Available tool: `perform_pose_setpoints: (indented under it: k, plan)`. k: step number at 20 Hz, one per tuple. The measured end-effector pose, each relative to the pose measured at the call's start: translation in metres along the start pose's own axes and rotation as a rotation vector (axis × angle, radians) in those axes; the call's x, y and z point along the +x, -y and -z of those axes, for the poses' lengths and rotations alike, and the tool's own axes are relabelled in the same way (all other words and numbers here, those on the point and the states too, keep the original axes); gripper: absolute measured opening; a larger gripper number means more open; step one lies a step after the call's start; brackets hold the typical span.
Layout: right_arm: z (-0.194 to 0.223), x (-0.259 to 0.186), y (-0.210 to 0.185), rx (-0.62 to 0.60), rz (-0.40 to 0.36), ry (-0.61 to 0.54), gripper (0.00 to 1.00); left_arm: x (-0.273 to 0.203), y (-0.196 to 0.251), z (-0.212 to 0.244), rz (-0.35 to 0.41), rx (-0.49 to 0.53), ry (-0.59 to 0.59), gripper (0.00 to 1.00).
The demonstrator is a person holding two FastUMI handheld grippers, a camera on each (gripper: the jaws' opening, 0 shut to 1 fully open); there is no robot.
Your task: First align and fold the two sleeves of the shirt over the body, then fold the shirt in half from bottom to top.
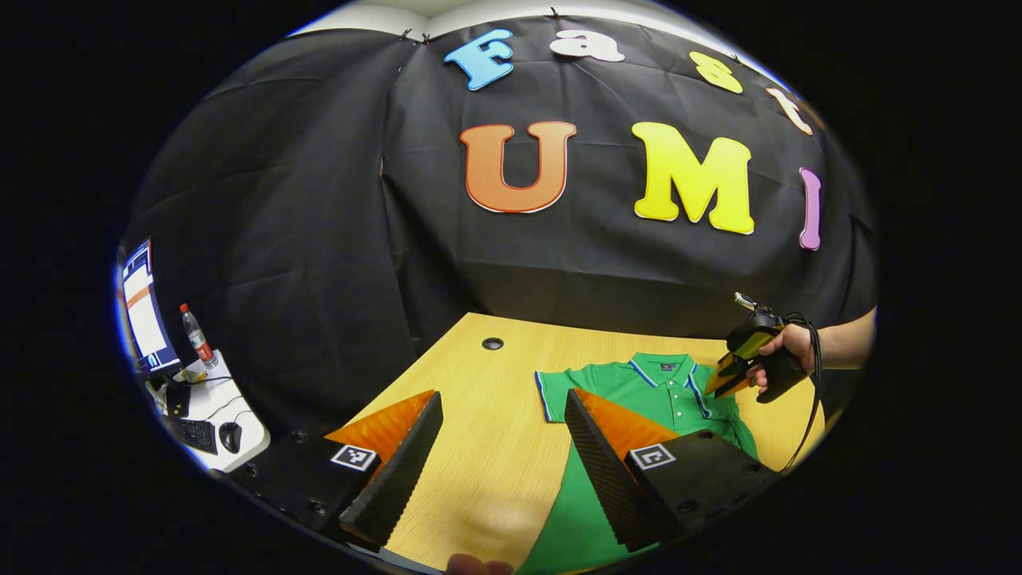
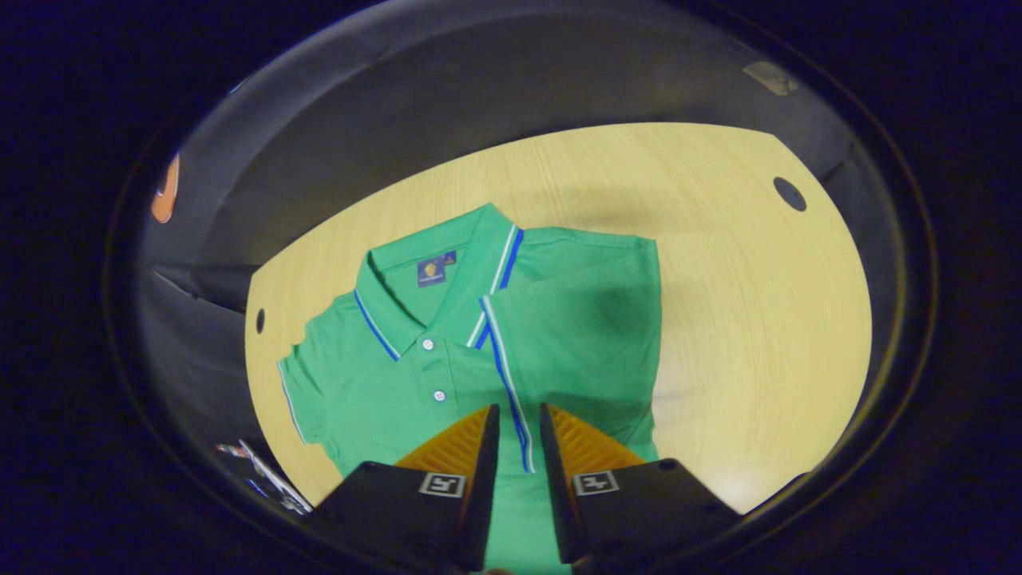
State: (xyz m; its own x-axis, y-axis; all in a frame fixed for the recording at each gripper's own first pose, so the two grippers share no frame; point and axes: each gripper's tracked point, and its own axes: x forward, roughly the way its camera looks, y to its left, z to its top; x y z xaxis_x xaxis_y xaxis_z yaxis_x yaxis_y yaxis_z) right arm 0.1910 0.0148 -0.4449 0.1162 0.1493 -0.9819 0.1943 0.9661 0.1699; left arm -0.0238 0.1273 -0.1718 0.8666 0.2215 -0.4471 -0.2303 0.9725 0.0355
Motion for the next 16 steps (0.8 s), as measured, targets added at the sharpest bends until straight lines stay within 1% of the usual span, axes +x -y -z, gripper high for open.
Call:
perform_pose_setpoints:
  k: [1, 3, 4, 5, 6, 7, 8, 10, 12, 13, 14, 15, 16]
  plan:
    - [0.0, -0.003, -0.002, -0.003, -0.009, 0.014, 0.38, 0.001, 0.002, -0.002, 0.011, -0.005, 0.0, 0.99]
    - [0.001, -0.016, 0.004, -0.033, 0.012, 0.036, 0.78, 0.004, 0.003, -0.001, 0.025, -0.015, -0.008, 0.99]
    - [0.002, -0.023, 0.005, -0.042, 0.017, 0.061, 0.81, 0.007, 0.006, -0.001, 0.038, -0.018, -0.01, 0.99]
    - [0.003, -0.033, 0.006, -0.053, 0.018, 0.091, 0.81, 0.008, 0.008, -0.002, 0.048, -0.017, -0.008, 0.99]
    - [0.007, -0.045, 0.008, -0.074, 0.021, 0.122, 0.7, 0.01, 0.01, -0.006, 0.066, -0.016, -0.006, 0.99]
    - [0.012, -0.056, 0.01, -0.103, 0.028, 0.153, 0.81, 0.013, 0.014, -0.007, 0.095, -0.021, -0.002, 0.99]
    - [0.017, -0.069, 0.013, -0.137, 0.032, 0.186, 0.81, 0.014, 0.017, -0.008, 0.123, -0.031, -0.002, 0.99]
    - [0.026, -0.1, 0.015, -0.198, 0.024, 0.271, 0.81, 0.022, 0.022, -0.007, 0.155, -0.046, -0.019, 0.99]
    - [0.034, -0.137, 0.017, -0.226, 0.001, 0.373, 0.84, 0.029, 0.025, -0.006, 0.192, -0.059, -0.037, 0.99]
    - [0.039, -0.157, 0.017, -0.227, -0.016, 0.425, 0.76, 0.033, 0.029, -0.005, 0.213, -0.064, -0.047, 0.99]
    - [0.041, -0.178, 0.016, -0.235, -0.04, 0.485, 0.84, 0.038, 0.032, -0.002, 0.242, -0.072, -0.06, 0.99]
    - [0.044, -0.199, 0.018, -0.259, -0.051, 0.551, 0.76, 0.042, 0.035, 0.005, 0.256, -0.071, -0.095, 0.99]
    - [0.048, -0.22, 0.019, -0.296, -0.056, 0.617, 0.84, 0.047, 0.038, 0.012, 0.281, -0.072, -0.13, 1.0]
